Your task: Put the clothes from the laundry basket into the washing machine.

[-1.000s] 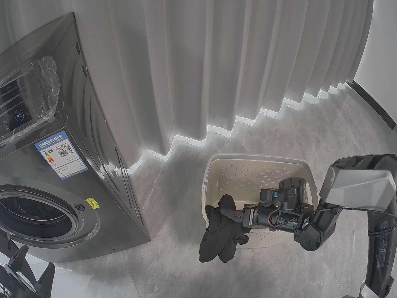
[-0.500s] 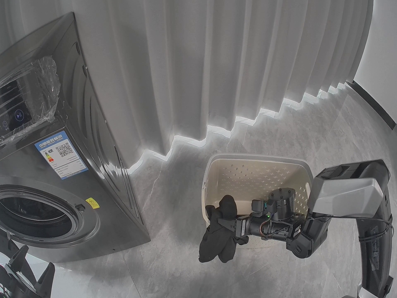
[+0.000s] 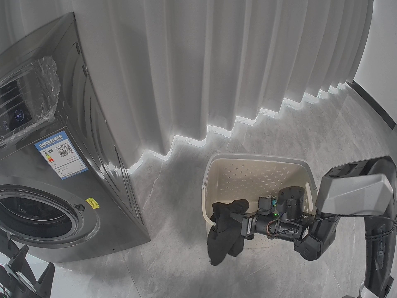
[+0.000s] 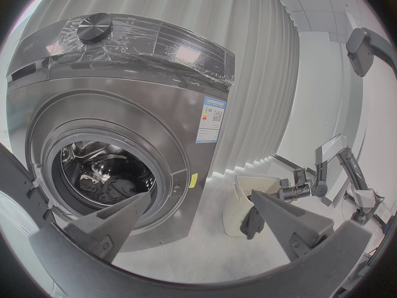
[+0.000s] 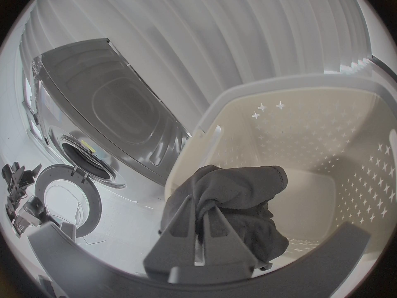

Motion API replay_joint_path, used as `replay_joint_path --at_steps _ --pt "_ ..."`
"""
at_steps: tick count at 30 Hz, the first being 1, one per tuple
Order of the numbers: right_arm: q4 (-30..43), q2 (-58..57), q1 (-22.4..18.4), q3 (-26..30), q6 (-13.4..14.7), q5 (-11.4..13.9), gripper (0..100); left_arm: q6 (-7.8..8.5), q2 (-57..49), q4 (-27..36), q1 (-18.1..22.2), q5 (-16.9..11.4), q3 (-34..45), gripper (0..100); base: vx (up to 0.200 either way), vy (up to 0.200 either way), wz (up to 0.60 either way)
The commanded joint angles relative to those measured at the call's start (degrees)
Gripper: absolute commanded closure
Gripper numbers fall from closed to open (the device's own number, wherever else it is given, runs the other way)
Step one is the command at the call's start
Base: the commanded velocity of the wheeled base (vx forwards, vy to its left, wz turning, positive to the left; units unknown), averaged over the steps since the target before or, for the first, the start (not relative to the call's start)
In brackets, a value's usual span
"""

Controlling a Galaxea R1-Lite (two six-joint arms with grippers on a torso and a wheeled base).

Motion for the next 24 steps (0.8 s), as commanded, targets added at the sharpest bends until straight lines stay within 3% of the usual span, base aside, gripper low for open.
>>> replay_joint_path --at_steps 1,6,10,19,24 --pt "-2.37 -11.47 0.33 6.63 -0.58 0.04 100 -0.13 0.09 -0.02 -0.01 0.00 1.01 0 0.000 0.000 0.00" --pt "-2.37 -23.95 2.35 11.81 0.39 0.39 100 -0.13 0.09 -0.02 -0.01 0.00 1.01 0 0.000 0.000 0.00" --pt "-2.63 -32.04 6.48 15.33 3.20 0.92 100 -0.04 0.09 -0.02 -0.01 0.00 1.01 0 0.000 0.000 0.00" --pt "-2.72 -41.00 15.89 15.59 3.82 0.04 100 -0.13 0.01 -0.02 -0.10 0.09 1.01 0 0.000 0.000 0.00" --pt "-2.81 -43.64 17.12 15.59 3.64 -1.81 100 -0.83 0.09 -0.02 -0.10 0.09 1.01 0 0.000 0.000 0.00"
